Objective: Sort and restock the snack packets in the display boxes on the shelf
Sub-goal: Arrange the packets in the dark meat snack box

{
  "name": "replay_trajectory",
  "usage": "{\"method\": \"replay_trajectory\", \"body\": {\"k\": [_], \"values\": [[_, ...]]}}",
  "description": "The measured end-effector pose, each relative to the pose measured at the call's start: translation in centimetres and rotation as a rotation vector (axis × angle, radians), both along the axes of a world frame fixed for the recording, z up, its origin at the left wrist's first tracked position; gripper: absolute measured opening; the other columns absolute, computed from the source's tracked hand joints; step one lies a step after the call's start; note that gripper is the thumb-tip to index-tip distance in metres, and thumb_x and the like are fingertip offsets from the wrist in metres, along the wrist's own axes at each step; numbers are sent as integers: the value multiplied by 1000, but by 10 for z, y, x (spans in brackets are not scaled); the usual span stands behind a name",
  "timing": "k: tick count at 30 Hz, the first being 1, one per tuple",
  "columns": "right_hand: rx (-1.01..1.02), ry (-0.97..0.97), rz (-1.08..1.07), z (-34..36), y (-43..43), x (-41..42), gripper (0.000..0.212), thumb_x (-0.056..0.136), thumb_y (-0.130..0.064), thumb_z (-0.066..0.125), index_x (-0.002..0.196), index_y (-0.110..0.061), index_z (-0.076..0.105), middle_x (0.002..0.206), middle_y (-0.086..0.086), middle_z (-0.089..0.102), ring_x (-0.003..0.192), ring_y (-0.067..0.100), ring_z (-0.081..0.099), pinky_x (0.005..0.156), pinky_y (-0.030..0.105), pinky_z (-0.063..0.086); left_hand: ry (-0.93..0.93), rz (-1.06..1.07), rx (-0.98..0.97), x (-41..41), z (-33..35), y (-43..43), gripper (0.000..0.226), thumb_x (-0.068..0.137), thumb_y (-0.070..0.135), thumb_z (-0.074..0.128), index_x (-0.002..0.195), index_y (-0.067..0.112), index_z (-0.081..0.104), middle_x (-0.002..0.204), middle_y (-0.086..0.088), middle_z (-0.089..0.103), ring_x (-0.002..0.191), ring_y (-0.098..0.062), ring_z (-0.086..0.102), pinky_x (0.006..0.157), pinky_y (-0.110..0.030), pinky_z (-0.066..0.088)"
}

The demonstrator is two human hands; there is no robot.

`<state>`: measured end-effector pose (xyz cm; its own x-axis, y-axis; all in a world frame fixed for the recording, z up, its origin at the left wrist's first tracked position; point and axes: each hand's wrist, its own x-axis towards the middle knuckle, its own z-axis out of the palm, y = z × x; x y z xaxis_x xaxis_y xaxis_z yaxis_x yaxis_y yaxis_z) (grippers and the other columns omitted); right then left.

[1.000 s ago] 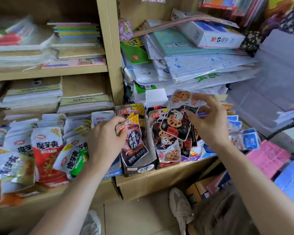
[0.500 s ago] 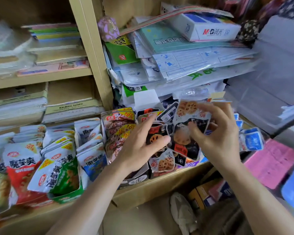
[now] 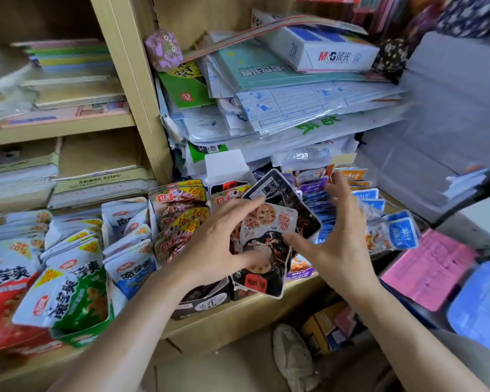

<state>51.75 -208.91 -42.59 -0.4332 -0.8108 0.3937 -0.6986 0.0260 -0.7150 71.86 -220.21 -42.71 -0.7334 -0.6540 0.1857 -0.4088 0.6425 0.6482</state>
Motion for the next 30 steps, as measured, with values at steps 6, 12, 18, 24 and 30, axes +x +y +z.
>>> {"method": "replay_trajectory", "body": {"k": [6,12,18,24,30], "values": [[118,-270,53,-1,4,-1,63,79,-28,86,137,-31,60,99,-12,68,103,0,62,95,20,49,127,98,-245,-7,-7,15,58,74,15,78,126,38,64,141,10,37,120,-14,45,102,-29,44],[90,-388,397,1,8,16,49,85,-23,80,130,-36,67,119,-14,63,116,9,61,91,28,55,120,226,-183,1,-10,42,76,76,59,65,143,26,51,146,15,42,137,-4,41,111,-28,39],[166,-725,611,5,12,35,47,91,-22,53,137,-21,61,130,-7,68,125,0,57,95,12,45,183,294,-82,18,-3,50,109,70,64,73,160,34,18,158,17,37,142,-4,39,110,-36,44],[189,-825,638,-6,10,54,47,88,-22,51,134,-16,60,132,0,66,128,7,58,109,25,44,156,453,-268,21,-7,55,108,71,52,75,160,33,17,160,20,27,143,-4,38,104,-23,38],[175,-974,598,-6,-2,46,47,89,-22,54,136,-29,55,141,-4,55,114,22,69,103,34,50,65,451,-427,15,-5,50,80,75,15,77,147,36,48,167,-2,17,141,-23,41,81,-30,53]]}}
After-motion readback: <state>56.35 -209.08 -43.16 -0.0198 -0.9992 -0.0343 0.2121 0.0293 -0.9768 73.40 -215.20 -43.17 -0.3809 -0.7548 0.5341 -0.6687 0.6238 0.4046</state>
